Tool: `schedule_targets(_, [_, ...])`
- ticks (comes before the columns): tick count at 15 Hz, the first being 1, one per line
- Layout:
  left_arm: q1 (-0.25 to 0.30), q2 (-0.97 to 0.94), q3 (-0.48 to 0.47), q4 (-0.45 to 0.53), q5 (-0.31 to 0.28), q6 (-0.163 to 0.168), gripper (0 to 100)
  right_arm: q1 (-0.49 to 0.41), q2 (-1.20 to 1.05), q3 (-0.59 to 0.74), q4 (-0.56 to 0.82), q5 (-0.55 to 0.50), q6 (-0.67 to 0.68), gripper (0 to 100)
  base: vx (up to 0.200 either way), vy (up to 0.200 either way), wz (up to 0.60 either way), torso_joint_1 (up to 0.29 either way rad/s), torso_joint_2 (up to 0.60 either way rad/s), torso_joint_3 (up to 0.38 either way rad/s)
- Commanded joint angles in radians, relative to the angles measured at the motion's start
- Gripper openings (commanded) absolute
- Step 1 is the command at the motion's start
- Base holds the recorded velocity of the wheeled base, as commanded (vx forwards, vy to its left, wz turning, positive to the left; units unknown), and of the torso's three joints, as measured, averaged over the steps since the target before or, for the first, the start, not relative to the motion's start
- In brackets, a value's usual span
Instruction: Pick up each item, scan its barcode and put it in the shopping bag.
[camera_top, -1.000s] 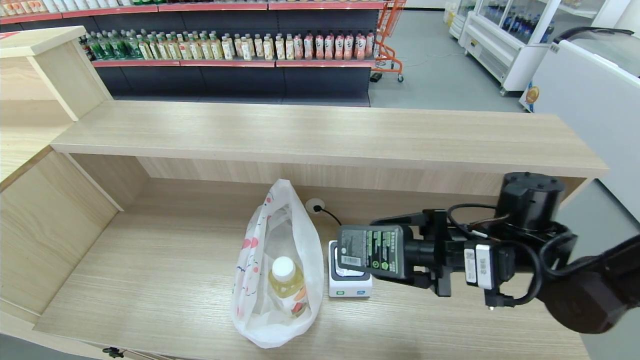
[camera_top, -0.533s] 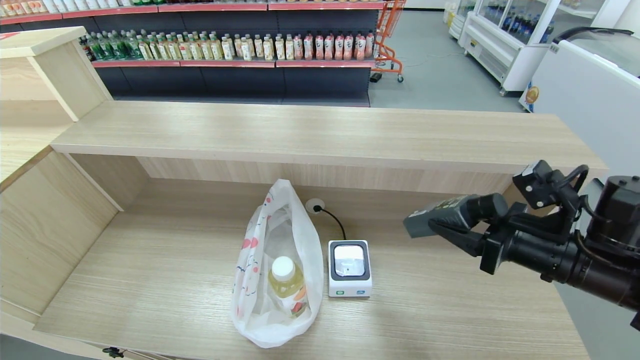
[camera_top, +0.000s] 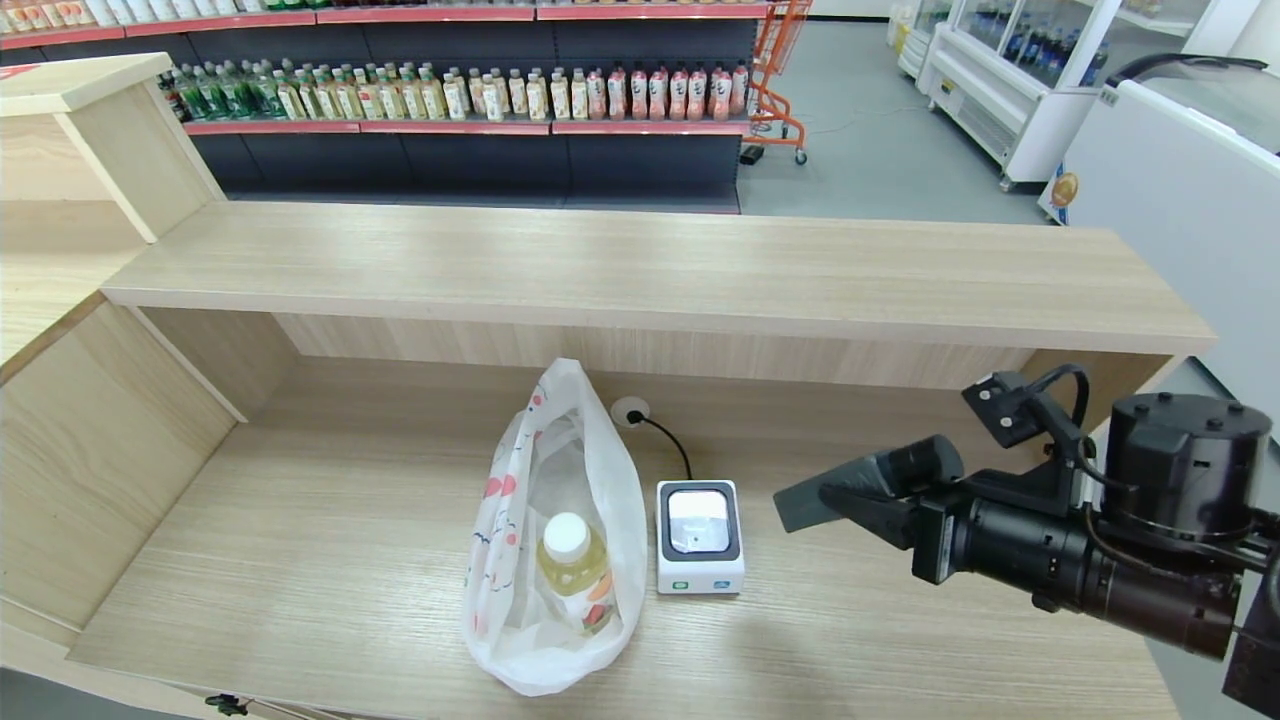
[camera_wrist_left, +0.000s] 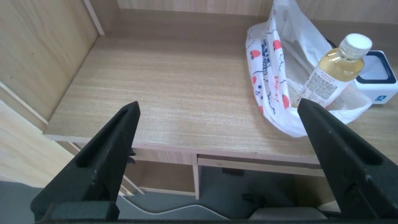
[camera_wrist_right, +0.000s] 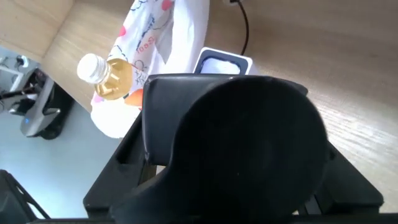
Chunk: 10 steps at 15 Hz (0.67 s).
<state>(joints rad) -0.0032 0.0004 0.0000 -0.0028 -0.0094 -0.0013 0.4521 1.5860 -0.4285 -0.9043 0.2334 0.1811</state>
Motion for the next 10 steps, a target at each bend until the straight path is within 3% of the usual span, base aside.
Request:
schedule_targets(1, [0.0,0.0,0.0,0.0,0.0,0.0,100,0.043,0.042,-0.009,0.001,-0.023,0.028,0,0.0,0.0,0.0,0.0,0.0,0.0])
schedule_targets(10, [0.0,0.0,0.0,0.0,0.0,0.0,100,0.079,0.157,-0.027,-0.002,-0.066,0.098,0,0.0,0.0,0.0,0.0,0.0,0.0])
